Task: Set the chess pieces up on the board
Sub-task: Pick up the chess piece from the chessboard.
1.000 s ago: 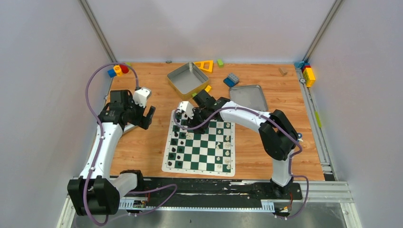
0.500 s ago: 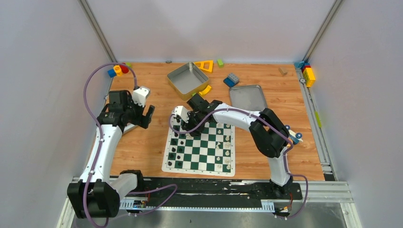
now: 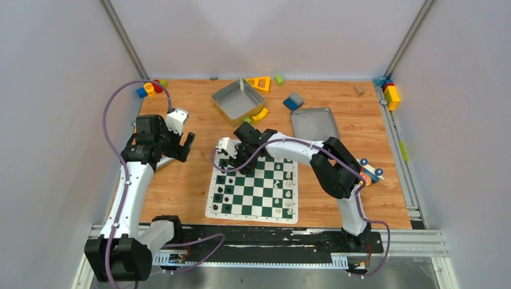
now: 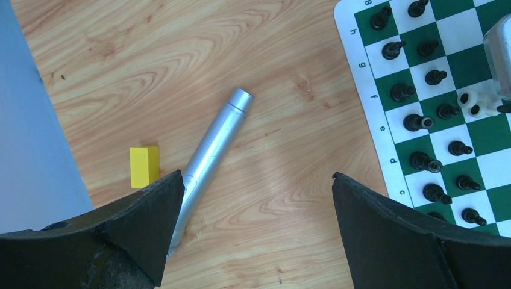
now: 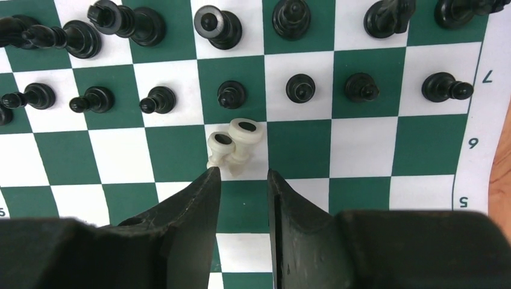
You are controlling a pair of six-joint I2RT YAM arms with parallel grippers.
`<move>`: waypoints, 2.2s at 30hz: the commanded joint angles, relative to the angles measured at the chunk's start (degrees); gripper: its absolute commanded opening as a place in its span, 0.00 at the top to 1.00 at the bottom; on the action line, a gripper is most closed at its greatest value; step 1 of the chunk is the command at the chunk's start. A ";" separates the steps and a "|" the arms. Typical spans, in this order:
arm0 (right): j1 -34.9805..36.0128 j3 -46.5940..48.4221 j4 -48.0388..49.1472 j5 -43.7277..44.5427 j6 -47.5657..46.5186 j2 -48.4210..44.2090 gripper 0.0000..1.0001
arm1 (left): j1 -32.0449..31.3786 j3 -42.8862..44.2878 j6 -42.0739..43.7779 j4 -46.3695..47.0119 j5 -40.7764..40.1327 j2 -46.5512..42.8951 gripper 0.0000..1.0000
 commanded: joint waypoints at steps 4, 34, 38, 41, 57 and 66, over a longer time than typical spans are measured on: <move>0.70 3.03 2.05 0.85 -0.78 1.10 0.67 | 0.24 -0.28 -0.83 1.90 -0.12 -0.94 0.00; 1.20 2.25 2.27 4.15 -1.64 0.50 0.94 | 0.24 -1.36 0.89 2.98 0.10 -1.49 0.00; 0.73 1.61 1.86 4.35 -1.76 -2.15 1.00 | 0.24 -2.65 3.69 4.04 3.24 -2.69 0.00; 0.12 1.11 1.01 4.65 -1.77 -4.54 1.00 | 0.22 -3.33 5.66 5.30 7.22 -3.38 0.00; -6.81 -4.69 -3.88 -13.39 1.34 -20.85 1.00 | -1.38 -4.91 12.03 12.49 47.18 0.13 0.04; -9.79 -4.18 -7.19 -26.36 1.69 -22.94 1.00 | -14.37 -1.74 17.22 15.43 49.75 3.95 0.09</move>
